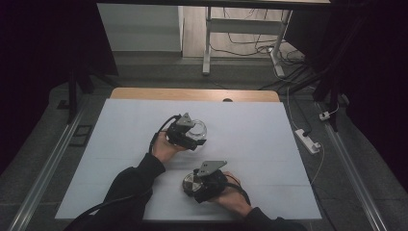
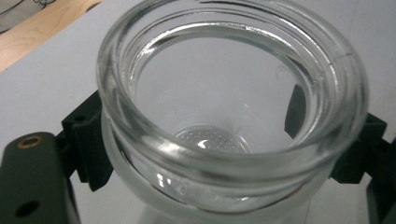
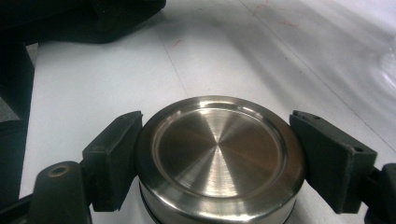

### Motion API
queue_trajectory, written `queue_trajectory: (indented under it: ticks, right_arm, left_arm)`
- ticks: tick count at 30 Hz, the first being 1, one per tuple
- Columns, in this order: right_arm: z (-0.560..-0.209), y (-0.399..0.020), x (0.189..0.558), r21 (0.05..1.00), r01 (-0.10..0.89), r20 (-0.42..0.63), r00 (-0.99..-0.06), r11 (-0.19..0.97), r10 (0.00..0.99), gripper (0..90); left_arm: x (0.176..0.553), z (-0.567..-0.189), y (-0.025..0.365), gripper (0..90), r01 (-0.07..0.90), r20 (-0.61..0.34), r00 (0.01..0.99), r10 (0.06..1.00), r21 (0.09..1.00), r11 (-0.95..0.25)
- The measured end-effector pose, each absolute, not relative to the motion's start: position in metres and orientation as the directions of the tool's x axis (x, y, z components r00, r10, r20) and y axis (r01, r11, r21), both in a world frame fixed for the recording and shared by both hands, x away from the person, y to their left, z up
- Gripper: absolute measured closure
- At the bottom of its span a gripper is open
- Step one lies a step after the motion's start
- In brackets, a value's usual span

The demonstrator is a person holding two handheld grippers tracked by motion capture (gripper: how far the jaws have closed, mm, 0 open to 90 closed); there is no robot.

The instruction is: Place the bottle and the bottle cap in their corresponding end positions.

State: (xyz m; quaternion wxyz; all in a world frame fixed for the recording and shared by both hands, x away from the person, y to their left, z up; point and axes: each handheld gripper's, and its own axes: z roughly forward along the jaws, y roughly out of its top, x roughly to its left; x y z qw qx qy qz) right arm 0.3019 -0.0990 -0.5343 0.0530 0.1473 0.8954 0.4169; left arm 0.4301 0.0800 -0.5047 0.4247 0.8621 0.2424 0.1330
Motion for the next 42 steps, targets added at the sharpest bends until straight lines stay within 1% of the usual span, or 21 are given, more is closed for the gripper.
queue_trajectory:
  ticks: [4,7,11,13,18,22,27,30,36,42]
  right_arm:
    - [-0.537,-0.098,0.302,0.734,0.208,0.008,-0.954,0.646,0.298,19.3]
    - [-0.539,-0.096,0.302,0.71,0.205,-0.012,-0.953,0.674,0.303,18.5]
    - [-0.539,-0.097,0.302,0.705,0.206,-0.015,-0.953,0.679,0.304,18.4]
    - [-0.539,-0.097,0.302,0.705,0.206,-0.013,-0.953,0.678,0.303,18.3]
    - [-0.538,-0.097,0.301,0.703,0.209,-0.016,-0.951,0.68,0.309,17.8]
    - [-0.535,-0.097,0.301,0.715,0.227,-0.002,-0.945,0.661,0.327,16.2]
    - [-0.531,-0.101,0.302,0.732,0.233,0.009,-0.943,0.641,0.334,13.3]
    - [-0.528,-0.102,0.302,0.738,0.235,0.009,-0.941,0.633,0.339,12.5]
    - [-0.52,-0.108,0.303,0.753,0.255,0.023,-0.932,0.606,0.363,11.4]
    - [-0.512,-0.117,0.306,0.773,0.277,0.037,-0.918,0.57,0.396,10.4]
  left_arm:
    - [0.43,-0.51,0.077,14.9,0.307,0.025,0.851,0.524,0.787,-0.535]
    - [0.43,-0.513,0.079,14.9,0.317,0.002,0.849,0.528,0.797,-0.513]
    - [0.431,-0.514,0.081,14.8,0.325,-0.009,0.849,0.529,0.798,-0.507]
    - [0.432,-0.515,0.083,14.7,0.343,-0.032,0.843,0.537,0.802,-0.49]
    - [0.431,-0.514,0.082,14.3,0.35,-0.028,0.839,0.544,0.793,-0.498]
    - [0.43,-0.513,0.081,14.0,0.356,-0.022,0.831,0.555,0.788,-0.502]
    - [0.427,-0.51,0.083,9.4,0.363,-0.024,0.833,0.553,0.778,-0.513]
    - [0.426,-0.51,0.085,7.9,0.381,-0.037,0.826,0.562,0.771,-0.51]
    - [0.421,-0.511,0.091,7.0,0.399,-0.032,0.811,0.584,0.76,-0.512]
    - [0.414,-0.504,0.097,5.0,0.405,-0.047,0.806,0.59,0.77,-0.493]
